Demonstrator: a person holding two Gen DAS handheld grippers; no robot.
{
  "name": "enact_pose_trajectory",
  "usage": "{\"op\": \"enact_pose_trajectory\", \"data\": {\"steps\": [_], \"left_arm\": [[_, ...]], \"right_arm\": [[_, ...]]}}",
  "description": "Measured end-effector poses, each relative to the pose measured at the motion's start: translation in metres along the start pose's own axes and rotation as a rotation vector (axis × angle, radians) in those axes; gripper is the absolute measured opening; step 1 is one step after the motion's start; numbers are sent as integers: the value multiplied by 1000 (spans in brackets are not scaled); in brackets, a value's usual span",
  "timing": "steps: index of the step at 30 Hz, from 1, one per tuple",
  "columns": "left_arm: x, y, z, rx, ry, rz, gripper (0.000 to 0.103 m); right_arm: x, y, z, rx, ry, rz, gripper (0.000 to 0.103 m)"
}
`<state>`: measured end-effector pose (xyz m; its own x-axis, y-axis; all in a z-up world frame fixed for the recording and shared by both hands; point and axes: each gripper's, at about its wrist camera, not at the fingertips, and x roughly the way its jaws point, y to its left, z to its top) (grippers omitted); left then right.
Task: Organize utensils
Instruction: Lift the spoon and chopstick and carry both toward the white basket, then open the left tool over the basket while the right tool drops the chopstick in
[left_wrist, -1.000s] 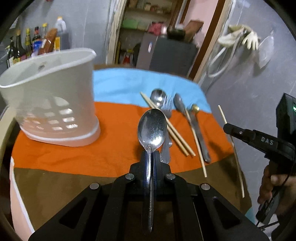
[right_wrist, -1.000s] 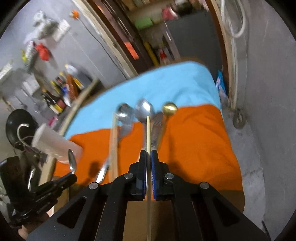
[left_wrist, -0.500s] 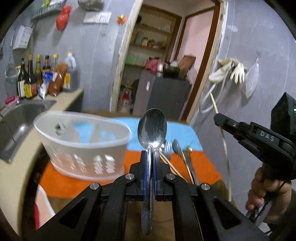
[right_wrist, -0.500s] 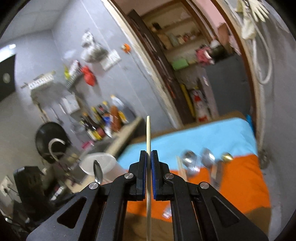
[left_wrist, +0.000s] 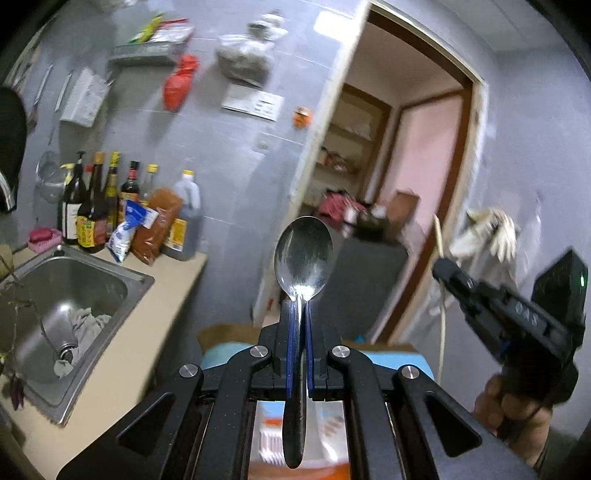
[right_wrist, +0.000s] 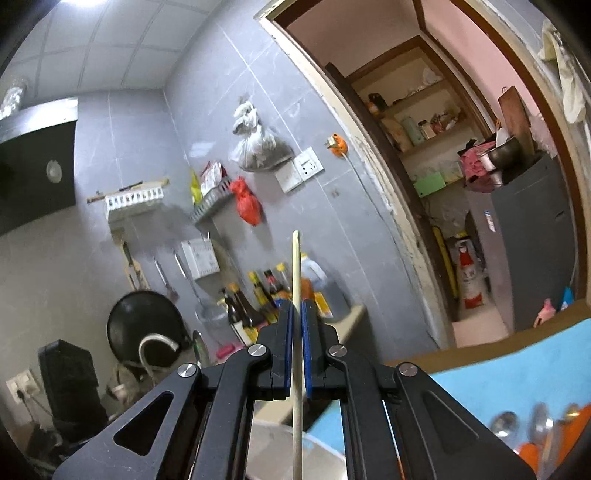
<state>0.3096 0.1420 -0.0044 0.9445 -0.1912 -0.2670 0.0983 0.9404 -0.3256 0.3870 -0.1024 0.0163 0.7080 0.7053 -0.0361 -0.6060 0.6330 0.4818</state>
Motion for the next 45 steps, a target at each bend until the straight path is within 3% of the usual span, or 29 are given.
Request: {"op": "enact_pose_trajectory", "data": {"steps": [7,12,22,33,39,40,44,45], "left_arm": [[30,53,-10,-102,-63,2,3],[31,60,-26,-144,-116,-7,3],[24,38,-52,18,-206,64,3],[22,35,-73,92,-147,92,3],[17,33,-75,94,-76,91,5],[16,32,-75,91,-63,86,7],[6,29,-71,60,-39,65,32],[3,28,-70,54,-36,63,33]], "right_arm": [[25,-13,-26,-12,-23,-15,3],[29,-25,-49,-22,-15,-24,3],[32,-21,-74,-90,10,-9,3],[27,-13,-89,-146,59,-21,3],[22,-8,-90,-163,88,-40,5],[20,-8,-89,-160,98,-49,6],[12,-7,-84,-147,110,-67,12],[9,-6,-83,-146,110,-69,17]]}}
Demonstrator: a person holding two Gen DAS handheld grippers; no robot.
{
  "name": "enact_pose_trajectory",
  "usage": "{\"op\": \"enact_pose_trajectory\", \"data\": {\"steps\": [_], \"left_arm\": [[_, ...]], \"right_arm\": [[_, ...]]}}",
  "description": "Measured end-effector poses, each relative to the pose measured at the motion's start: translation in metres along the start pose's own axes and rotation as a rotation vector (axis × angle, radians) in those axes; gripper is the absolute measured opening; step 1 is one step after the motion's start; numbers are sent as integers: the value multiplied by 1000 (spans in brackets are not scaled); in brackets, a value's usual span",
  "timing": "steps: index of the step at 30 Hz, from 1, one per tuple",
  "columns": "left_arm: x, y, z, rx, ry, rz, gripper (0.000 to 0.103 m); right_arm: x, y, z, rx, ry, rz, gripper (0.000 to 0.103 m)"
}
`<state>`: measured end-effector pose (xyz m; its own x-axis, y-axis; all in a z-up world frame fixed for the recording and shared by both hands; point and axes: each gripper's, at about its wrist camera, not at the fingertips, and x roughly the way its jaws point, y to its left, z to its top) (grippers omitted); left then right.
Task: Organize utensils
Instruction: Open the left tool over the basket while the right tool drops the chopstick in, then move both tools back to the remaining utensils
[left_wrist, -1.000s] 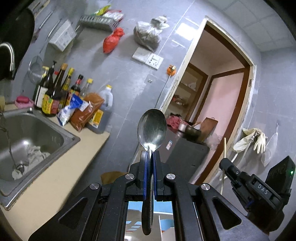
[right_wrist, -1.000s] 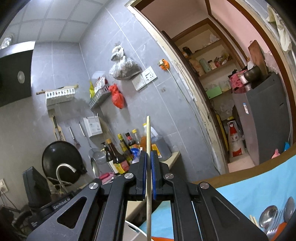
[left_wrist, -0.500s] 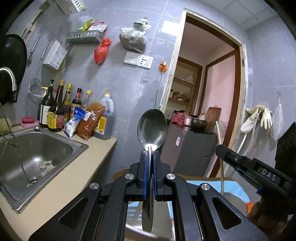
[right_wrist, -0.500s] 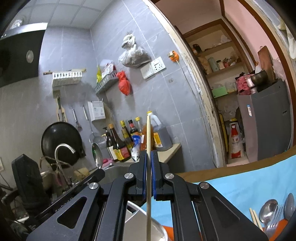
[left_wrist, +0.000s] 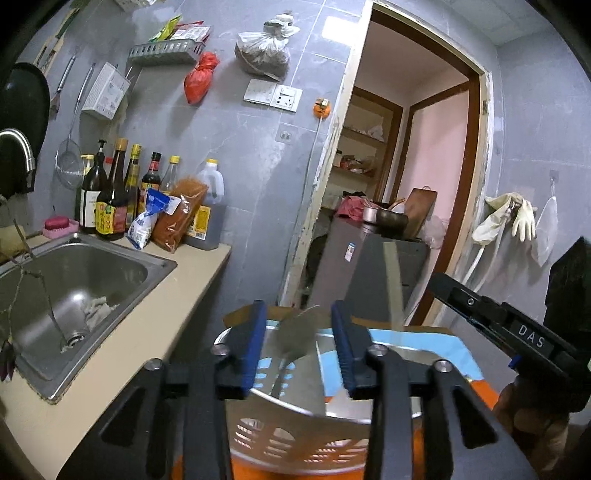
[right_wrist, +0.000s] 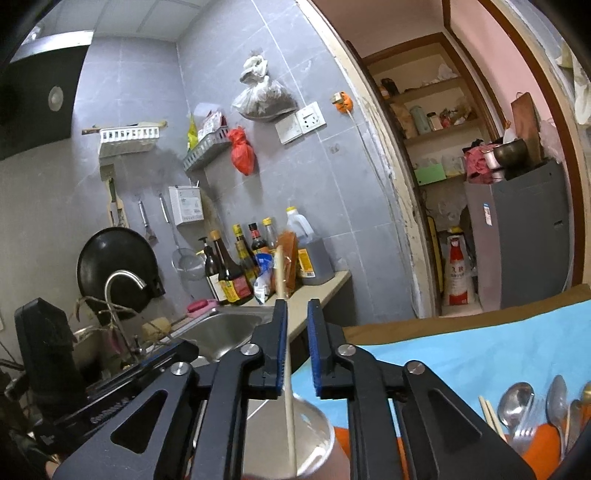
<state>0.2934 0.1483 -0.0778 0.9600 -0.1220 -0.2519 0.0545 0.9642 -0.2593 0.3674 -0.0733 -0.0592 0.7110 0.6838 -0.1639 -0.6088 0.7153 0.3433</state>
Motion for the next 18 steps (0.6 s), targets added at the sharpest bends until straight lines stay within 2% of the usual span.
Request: {"op": "enact_pose_trajectory", "data": {"steps": [1,3,6,8,9,13,15,17,18], "left_arm": [[-2,-2,2,-5,10,-4,33],[-7,-7,6,-8,29,-2,36],[-15,-18,14,-9,31,-9,48],[-22,-28,22,-12,31,-14,57],[-24,-32,24,-12,33,-16,65],[-35,-57,35,-4,27,-10,84],[-39,-71,38,1,14,-1,95],[-43,-84,40,3,2,12,99],[-44,-91,40,6,-2,19,99]], "right_arm": [[-4,0,2,5,1,-1,22],[-11,0,5,11,4,-10,24],[-26,-1,14,17,0,-31,30],[-38,-3,20,20,-6,-50,42],[-46,-4,23,22,-15,-62,55],[-75,-10,37,20,-38,-106,75],[-89,-13,43,6,-50,-129,81],[-102,-17,49,-12,-53,-155,88],[-110,-19,51,-21,-54,-167,95]]}}
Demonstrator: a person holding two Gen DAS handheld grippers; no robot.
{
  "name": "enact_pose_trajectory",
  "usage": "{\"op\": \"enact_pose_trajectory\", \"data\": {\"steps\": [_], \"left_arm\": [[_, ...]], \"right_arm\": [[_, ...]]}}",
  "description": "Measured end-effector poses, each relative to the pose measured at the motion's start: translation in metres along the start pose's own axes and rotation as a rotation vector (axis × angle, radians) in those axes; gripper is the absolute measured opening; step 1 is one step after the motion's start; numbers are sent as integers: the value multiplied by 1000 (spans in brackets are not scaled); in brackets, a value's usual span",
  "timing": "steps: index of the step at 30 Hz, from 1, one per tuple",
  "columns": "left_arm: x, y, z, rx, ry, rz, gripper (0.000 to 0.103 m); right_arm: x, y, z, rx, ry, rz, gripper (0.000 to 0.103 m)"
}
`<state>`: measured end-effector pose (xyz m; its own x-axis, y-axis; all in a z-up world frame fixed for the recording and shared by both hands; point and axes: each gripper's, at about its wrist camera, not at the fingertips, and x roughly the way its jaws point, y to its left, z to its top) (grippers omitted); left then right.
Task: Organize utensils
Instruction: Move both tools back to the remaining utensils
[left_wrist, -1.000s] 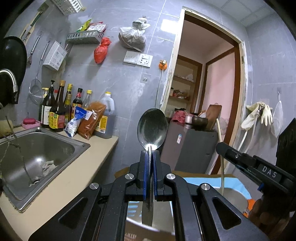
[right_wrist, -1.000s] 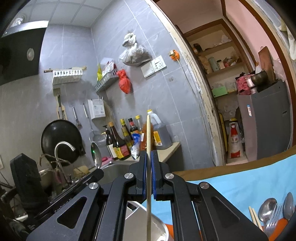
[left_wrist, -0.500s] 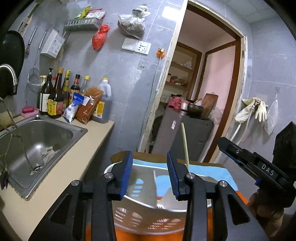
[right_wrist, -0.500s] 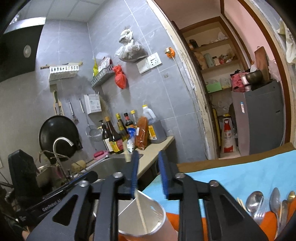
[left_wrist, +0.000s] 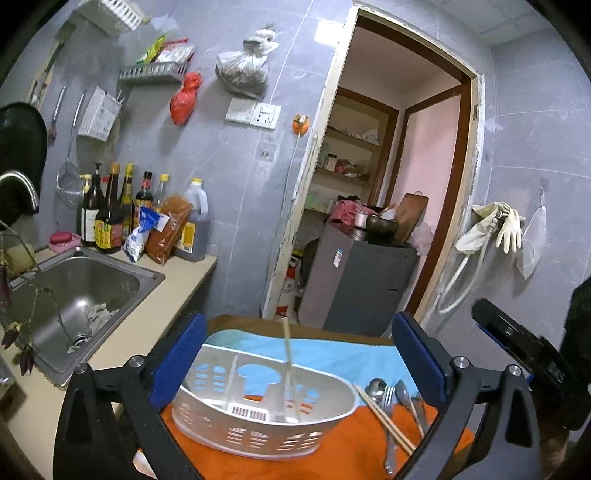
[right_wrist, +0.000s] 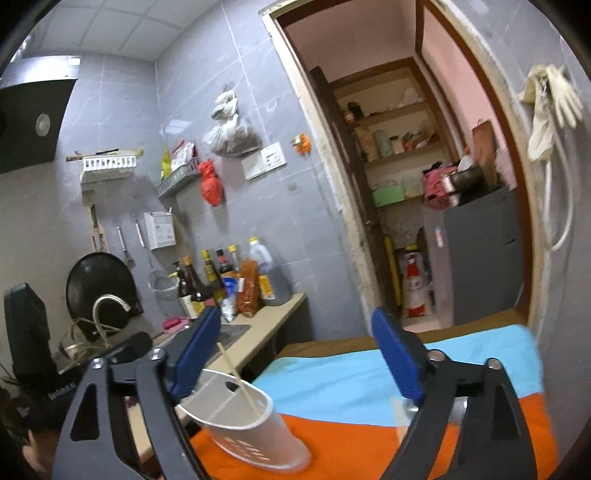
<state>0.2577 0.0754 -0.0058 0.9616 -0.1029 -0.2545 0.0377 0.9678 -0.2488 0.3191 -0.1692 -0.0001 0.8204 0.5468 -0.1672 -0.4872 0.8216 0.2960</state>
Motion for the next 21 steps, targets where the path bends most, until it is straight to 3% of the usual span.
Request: {"op": "enact_pose_trajectory", "data": {"steps": [2,11,21], "left_arm": [[-1,-13,-1,12,2,9,99],[3,-68,-22,60,31,6,99],[29,-118,-71,54,184,-33,99]], "right_arm": [[-14,-9,5,-13,-8,-19,103],[-58,-57,9,-48,20,-141,103],[-75,-126,-15,-27,119,-239,103]]}}
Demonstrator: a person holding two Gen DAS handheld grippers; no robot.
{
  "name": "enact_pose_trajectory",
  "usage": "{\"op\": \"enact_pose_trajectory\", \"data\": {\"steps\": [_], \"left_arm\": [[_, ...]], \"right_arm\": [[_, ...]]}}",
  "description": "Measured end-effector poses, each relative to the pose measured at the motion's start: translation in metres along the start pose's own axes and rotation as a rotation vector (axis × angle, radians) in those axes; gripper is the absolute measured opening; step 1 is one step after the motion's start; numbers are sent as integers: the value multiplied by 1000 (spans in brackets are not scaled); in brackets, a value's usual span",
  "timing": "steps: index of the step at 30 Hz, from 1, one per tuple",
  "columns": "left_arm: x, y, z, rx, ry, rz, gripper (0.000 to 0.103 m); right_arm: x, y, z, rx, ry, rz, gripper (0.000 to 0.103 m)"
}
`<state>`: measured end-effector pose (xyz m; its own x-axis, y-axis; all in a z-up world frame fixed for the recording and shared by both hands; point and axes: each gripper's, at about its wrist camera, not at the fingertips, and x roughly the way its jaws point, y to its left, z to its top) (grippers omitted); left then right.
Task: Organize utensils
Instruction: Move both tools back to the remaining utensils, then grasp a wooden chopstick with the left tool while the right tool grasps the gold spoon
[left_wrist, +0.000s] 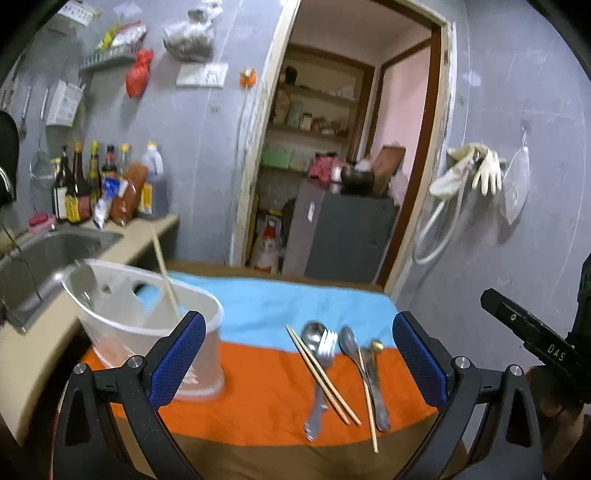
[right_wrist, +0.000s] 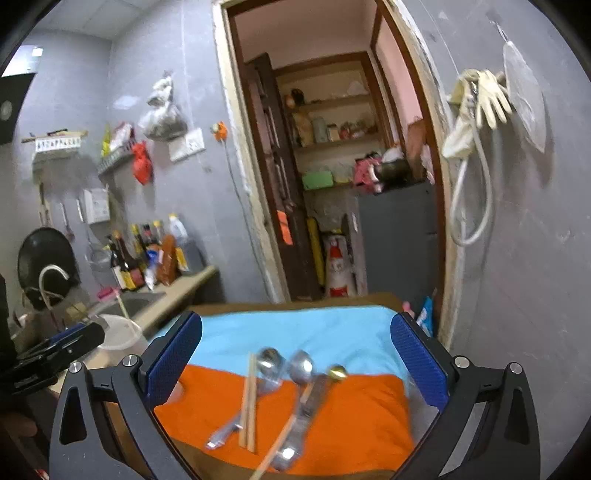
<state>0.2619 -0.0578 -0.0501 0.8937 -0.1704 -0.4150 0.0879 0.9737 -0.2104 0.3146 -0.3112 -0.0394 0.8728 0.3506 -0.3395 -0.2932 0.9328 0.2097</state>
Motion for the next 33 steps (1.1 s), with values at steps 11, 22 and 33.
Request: {"op": "enact_pose_trajectory", "data": {"steps": [11,22,33], "left_arm": [[67,-16,-45,-57,193,43,99],[127,-3,-63,-93,338,99,92],[171,11,-65,-96,443,104,46]], "right_arm": [[40,-53,-34,47,166,-42,103],[100,-65,-58,81,317,-19,85],[137,-62,-67,72,419,-14,54]]}}
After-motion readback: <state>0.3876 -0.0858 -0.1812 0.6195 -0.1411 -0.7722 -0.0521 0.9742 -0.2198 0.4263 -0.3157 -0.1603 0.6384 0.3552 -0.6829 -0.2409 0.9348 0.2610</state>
